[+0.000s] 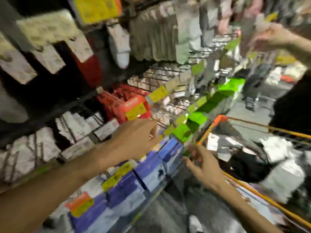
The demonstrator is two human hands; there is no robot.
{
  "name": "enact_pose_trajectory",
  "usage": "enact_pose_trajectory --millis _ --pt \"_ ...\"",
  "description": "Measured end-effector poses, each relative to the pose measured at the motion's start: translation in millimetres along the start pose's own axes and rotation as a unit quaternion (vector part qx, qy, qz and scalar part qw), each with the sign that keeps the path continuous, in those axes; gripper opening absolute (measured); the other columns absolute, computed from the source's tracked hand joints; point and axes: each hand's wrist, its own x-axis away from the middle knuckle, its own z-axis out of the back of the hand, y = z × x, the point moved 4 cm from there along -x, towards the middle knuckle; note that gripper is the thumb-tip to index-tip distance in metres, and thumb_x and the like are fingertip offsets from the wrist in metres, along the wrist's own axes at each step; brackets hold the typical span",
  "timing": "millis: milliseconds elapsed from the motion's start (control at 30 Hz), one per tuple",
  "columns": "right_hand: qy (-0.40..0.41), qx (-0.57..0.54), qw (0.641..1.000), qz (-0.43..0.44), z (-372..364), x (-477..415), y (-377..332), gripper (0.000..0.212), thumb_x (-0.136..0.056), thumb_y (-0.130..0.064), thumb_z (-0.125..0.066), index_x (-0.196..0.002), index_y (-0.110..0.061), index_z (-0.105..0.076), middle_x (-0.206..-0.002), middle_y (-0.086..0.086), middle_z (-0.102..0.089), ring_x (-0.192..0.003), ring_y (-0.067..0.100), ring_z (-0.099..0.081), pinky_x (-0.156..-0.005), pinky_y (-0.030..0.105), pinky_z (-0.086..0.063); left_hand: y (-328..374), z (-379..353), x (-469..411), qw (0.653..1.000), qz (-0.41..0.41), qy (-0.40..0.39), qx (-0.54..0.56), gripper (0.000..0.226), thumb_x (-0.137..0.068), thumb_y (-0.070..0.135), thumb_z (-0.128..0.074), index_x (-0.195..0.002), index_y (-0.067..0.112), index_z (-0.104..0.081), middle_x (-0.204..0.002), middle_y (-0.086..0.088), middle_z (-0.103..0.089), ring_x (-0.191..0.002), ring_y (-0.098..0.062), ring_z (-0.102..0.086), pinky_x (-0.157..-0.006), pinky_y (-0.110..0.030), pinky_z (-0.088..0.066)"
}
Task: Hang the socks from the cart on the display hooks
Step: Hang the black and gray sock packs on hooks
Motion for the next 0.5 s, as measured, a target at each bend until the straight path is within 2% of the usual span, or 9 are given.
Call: enact_pose_trajectory --millis 67,133,233,367,500 --pt "0.013 0.038 0.995 -0.090 15.4 23.2 57.8 0.052 -0.079 -0.058 -0.052 -0.097 -0.010 -0.064 -0.088 0.008 -0.068 -0.081 0.030 -0.062 -0.069 0.038 -0.048 20.1 -69.7 -34.1 0.997 0.006 -0.069 0.034 0.032 -0.093 0.042 -0.058 -0.072 0.023 -0.041 -0.078 -0.001 -0.055 -0.089 -0.030 -0.061 -0.073 -0.039 -0.048" --pt "0.031 0.059 0.985 -0.159 36.1 40.1 103.2 0.052 -0.078 -0.059 -0.051 -0.094 -0.011 -0.064 -0.086 0.008 -0.067 -0.084 0.032 -0.063 -0.068 0.037 -0.044 48.0 -136.4 -63.8 0.991 0.001 -0.119 0.055 0.035 -0.093 0.042 -0.057 -0.070 0.023 -0.038 -0.084 -0.009 -0.060 -0.092 -0.034 -0.062 -0.073 -0.040 -0.049" --pt "0.056 0.083 0.961 -0.256 69.6 53.2 169.5 0.023 -0.088 -0.034 -0.068 -0.096 -0.013 -0.063 -0.085 0.005 -0.065 -0.088 0.030 -0.064 -0.065 0.031 -0.034 94.3 -218.0 -102.7 0.982 0.000 -0.167 0.091 0.030 -0.094 0.042 -0.058 -0.076 0.023 -0.043 -0.091 -0.011 -0.066 -0.094 -0.032 -0.063 -0.073 -0.037 -0.047" --pt "0.062 0.116 0.926 -0.353 108.7 61.5 258.6 0.027 -0.092 -0.031 -0.067 -0.106 -0.008 -0.063 -0.100 0.012 -0.070 -0.099 0.033 -0.065 -0.077 0.038 -0.046 143.8 -300.2 -156.2 0.968 -0.003 -0.207 0.140 0.018 -0.093 0.031 -0.061 -0.079 0.021 -0.055 -0.092 -0.012 -0.070 -0.094 -0.031 -0.064 -0.074 -0.037 -0.047" --pt "0.084 0.154 0.887 -0.427 152.3 62.0 330.6 0.037 -0.092 -0.024 -0.067 -0.120 0.000 -0.060 -0.117 0.022 -0.062 -0.112 0.040 -0.055 -0.090 0.042 -0.042 177.3 -375.4 -205.0 0.947 0.040 -0.249 0.198 0.013 -0.091 0.025 -0.064 -0.084 0.015 -0.068 -0.087 -0.013 -0.072 -0.093 -0.031 -0.066 -0.072 -0.032 -0.044"
